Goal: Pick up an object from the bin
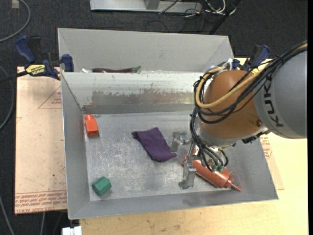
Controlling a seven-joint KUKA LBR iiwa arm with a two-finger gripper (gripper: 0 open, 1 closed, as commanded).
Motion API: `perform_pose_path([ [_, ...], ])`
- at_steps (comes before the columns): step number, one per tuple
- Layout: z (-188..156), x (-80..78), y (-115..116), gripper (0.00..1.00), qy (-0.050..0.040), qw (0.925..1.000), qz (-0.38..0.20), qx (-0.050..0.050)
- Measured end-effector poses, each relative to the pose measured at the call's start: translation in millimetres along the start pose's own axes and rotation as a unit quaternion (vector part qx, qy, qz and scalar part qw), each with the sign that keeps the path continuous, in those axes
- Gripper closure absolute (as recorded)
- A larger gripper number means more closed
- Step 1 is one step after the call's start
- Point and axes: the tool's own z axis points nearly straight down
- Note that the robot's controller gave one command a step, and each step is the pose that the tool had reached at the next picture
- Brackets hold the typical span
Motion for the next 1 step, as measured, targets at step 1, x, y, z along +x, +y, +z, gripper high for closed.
perform_pose_path([
  [1, 61.2, -42.4, 11.7, 0.00, -0.0013, 0.9988, 0.048, -0.001],
])
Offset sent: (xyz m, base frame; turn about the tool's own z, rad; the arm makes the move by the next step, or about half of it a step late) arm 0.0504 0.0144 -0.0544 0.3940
